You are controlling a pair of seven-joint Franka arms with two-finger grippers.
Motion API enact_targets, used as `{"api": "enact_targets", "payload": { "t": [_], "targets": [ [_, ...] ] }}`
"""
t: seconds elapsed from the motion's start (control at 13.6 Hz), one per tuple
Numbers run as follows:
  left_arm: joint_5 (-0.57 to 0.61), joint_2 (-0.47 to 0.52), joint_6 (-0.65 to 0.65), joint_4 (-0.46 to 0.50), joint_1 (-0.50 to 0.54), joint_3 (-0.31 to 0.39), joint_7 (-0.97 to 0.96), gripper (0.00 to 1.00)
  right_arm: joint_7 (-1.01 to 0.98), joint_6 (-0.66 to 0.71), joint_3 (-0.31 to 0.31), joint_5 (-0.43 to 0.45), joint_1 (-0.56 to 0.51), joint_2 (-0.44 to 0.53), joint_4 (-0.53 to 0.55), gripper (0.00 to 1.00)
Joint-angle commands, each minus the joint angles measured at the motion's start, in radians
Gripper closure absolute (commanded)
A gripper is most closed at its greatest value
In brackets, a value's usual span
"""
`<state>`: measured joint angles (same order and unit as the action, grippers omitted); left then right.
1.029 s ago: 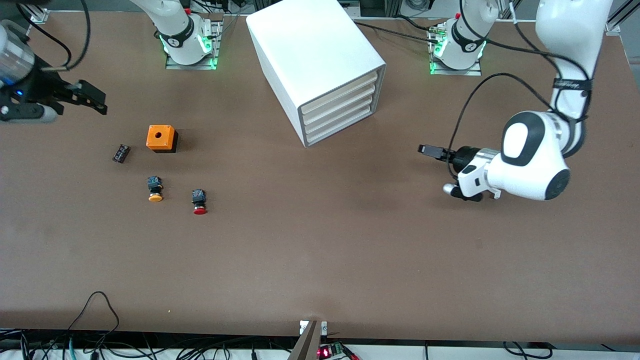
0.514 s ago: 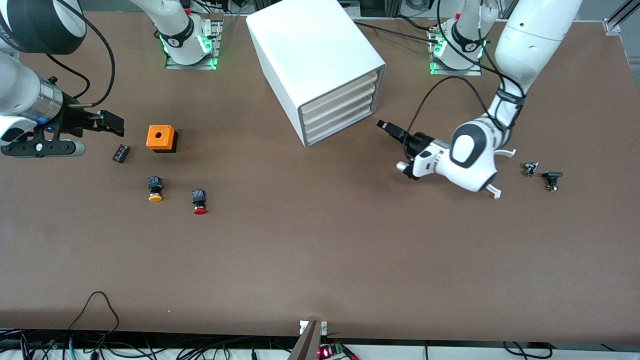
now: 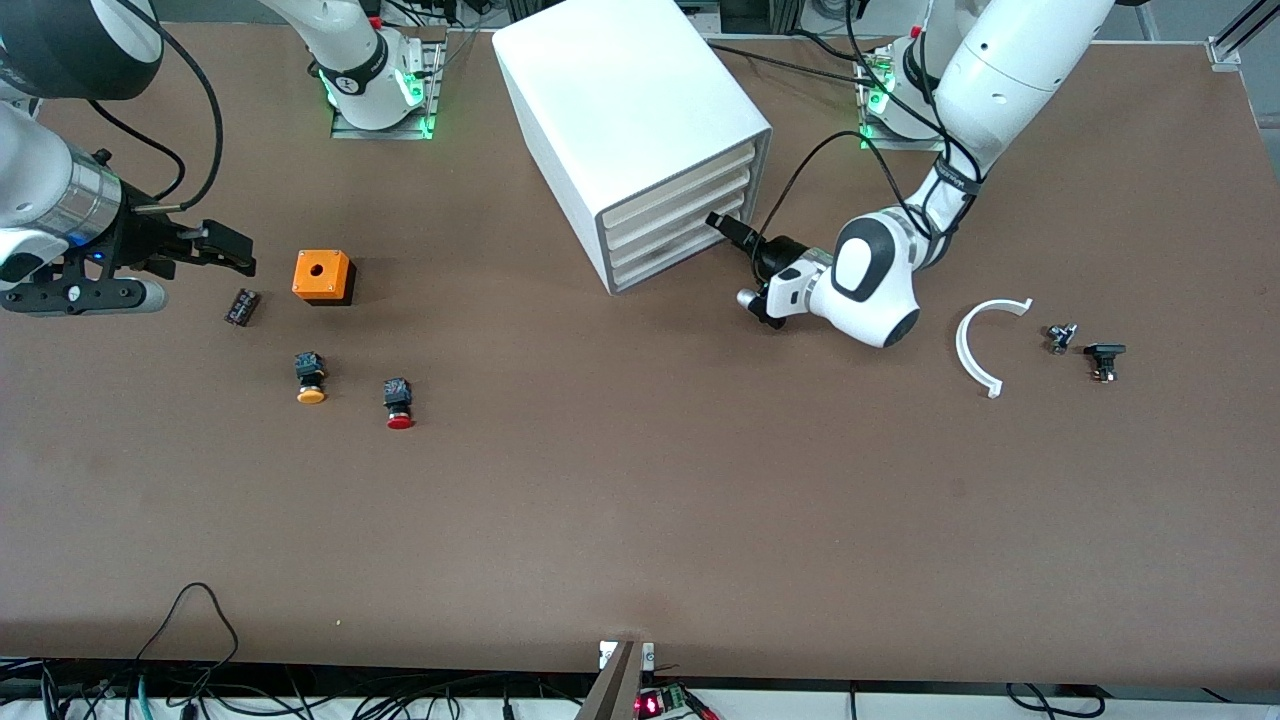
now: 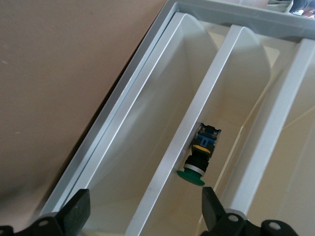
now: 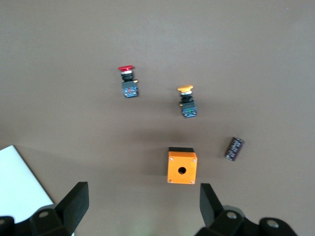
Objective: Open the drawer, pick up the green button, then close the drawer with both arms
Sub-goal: 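Pull the cabinet drawer open with the left gripper while the right gripper approaches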
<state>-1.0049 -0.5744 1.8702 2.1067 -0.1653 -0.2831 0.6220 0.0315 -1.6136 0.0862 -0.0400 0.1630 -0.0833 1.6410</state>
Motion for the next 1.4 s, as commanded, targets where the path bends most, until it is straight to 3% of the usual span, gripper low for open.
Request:
{"api": "enact_targets", "payload": {
  "t": [0.0,0.15,0.22,0.29,0.37,0.73,1.18,1.25,1.32],
  "targets": [
    [-0.066,-0.005,0.027,0.035,-0.014,-0.013,0.038,0.05,-0.012,-0.014,-0.002,-0.055,0.015,-0.021,-0.01,0.0],
    [-0.069,-0.008,0.027,0.036,-0.02,-0.013,0.038,0.17,-0.005,-0.028,-0.002,-0.061,0.044,-0.032,-0.013,0.0],
    [-0.069,-0.01,0.027,0.041,-0.02,-0.025,0.038,0.4,0.002,-0.028,-0.002,-0.061,0.058,-0.032,-0.013,0.0],
    [-0.069,-0.012,0.027,0.041,-0.02,-0.028,0.044,0.76,0.004,-0.026,-0.003,-0.057,0.072,-0.039,-0.013,0.0],
    [-0.069,-0.019,0.027,0.041,-0.02,-0.03,0.044,1.0,0.004,-0.026,-0.003,-0.043,0.098,-0.039,-0.015,0.0],
    [-0.066,-0.016,0.027,0.03,-0.007,-0.018,0.039,1.0,0.007,-0.055,-0.003,-0.046,0.15,-0.105,-0.041,0.0],
    [-0.052,-0.024,0.056,-0.108,0.015,0.155,0.027,1.0,-0.014,-0.156,-0.005,-0.06,0.276,-0.173,-0.095,0.0],
    [-0.052,-0.022,0.072,-0.114,0.018,0.16,0.024,0.89,-0.028,-0.185,-0.025,-0.075,0.291,-0.183,-0.101,0.0],
    [-0.066,-0.022,0.075,-0.114,0.027,0.162,0.028,0.1,-0.041,-0.216,-0.058,-0.096,0.296,-0.193,-0.109,0.0]
  ]
}}
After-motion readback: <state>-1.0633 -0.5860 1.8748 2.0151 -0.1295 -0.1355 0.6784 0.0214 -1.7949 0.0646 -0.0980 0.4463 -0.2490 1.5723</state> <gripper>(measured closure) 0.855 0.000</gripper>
